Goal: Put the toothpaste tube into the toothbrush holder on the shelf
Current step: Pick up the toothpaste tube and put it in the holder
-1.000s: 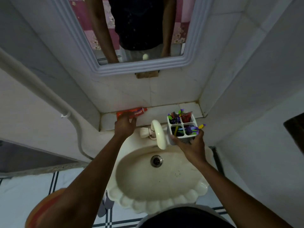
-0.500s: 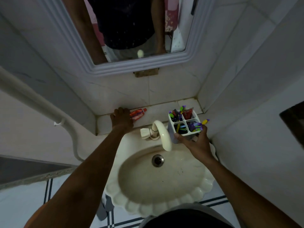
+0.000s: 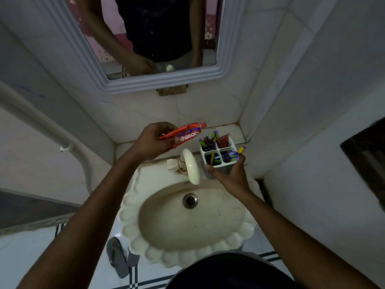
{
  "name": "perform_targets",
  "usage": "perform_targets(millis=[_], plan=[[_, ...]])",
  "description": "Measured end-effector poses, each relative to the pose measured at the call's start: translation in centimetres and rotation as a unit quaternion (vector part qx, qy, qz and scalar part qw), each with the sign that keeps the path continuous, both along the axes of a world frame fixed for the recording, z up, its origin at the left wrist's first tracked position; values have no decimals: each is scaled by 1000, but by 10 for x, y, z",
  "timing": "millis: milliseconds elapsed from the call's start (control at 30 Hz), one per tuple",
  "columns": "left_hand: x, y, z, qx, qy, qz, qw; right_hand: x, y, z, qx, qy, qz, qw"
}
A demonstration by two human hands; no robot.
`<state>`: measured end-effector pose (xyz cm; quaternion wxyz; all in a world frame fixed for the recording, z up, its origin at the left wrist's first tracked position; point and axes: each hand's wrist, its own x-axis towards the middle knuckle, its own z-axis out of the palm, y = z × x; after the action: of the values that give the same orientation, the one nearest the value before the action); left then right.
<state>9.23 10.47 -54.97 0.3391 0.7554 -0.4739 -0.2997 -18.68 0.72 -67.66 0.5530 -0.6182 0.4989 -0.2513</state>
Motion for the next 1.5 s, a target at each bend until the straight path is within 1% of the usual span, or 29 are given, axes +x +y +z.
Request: perform_targets(millis=[67, 133, 233, 367, 467, 567, 667, 733, 900, 1133, 1367, 1500], plan=[[-14, -1, 15, 10, -9, -43, 999, 0, -1, 2, -1, 2, 13, 1000], [-31, -3, 22, 18, -75, -64, 995, -1, -3, 6, -3, 1, 24, 1000], [-50, -10, 28, 15, -195, -85, 977, -1, -5, 9, 7, -2, 36, 999], [-70, -27, 38, 41, -290, -109, 950, -4, -8, 9, 2, 10, 52, 999], [-82, -39, 38, 52, -327, -127, 935, -5, -10, 7, -17, 16, 49, 999], [-89, -47, 29, 59, -318, -131, 937, -5, -10, 7, -27, 24, 48, 998], [-93, -51, 21, 52, -265, -127, 954, -5, -10, 8, -39, 38, 44, 998], [-93, -51, 18, 33, -247, -113, 962, -5, -10, 8, -49, 41, 39, 997], [-87, -43, 9, 10, -253, -31, 967, -3, -9, 11, -72, 48, 29, 996], [-74, -17, -8, -33, -160, 60, 985, 2, -11, 15, -94, 38, -4, 995], [-77, -1, -10, -81, -162, 101, 978, 5, -14, 37, -146, 38, -49, 987], [-83, 2, -1, -109, -189, 104, 970, 0, -14, 65, -188, 18, -69, 980]])
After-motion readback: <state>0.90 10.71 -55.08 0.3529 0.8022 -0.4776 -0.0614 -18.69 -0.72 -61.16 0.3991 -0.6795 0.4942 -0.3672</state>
